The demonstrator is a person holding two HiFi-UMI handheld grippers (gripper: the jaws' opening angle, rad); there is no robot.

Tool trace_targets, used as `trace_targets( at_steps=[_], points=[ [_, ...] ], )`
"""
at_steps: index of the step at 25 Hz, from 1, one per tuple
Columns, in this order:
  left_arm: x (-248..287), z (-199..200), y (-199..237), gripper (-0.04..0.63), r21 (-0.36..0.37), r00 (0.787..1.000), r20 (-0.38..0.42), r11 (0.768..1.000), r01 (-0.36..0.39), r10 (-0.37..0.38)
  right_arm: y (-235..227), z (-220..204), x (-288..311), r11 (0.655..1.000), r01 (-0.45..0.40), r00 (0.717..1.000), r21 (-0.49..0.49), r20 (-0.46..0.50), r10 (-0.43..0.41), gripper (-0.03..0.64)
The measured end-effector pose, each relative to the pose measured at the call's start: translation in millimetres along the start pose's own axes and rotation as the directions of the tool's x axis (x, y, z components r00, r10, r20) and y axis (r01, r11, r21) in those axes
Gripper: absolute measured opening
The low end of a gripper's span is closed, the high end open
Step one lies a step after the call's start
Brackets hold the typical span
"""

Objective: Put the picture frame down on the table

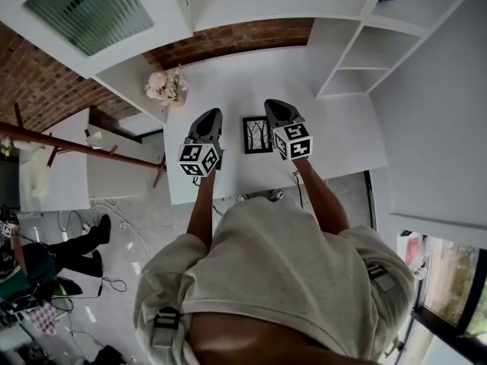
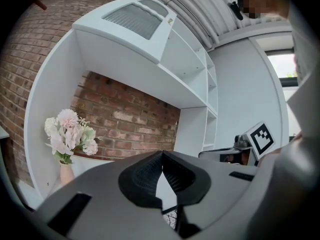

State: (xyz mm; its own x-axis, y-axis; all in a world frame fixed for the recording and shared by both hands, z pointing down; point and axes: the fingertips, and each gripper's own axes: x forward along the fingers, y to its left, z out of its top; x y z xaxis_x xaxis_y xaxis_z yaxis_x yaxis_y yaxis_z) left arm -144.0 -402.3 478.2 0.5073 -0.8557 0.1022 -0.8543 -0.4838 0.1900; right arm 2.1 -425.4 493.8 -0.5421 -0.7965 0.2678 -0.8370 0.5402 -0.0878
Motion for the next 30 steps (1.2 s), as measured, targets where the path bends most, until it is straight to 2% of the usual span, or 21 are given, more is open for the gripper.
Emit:
trace_targets(
  at_steps=[13, 30],
  points=[
    [5.7, 6.5, 6.3, 0.015, -0.003, 1.0, 0.019, 1.0, -0.004, 0.004, -0.2, 3.1, 11.5, 1.0, 0.0, 1.0, 0.004, 0.002, 0.0, 0.025],
    [8.4, -3.2, 12.4, 0.015, -0.013, 1.0, -0.002, 1.0, -0.003, 0.003, 2.7, -4.9, 18.8, 1.0, 0.006, 1.0, 0.018, -0.006, -0.006, 0.025]
  ],
)
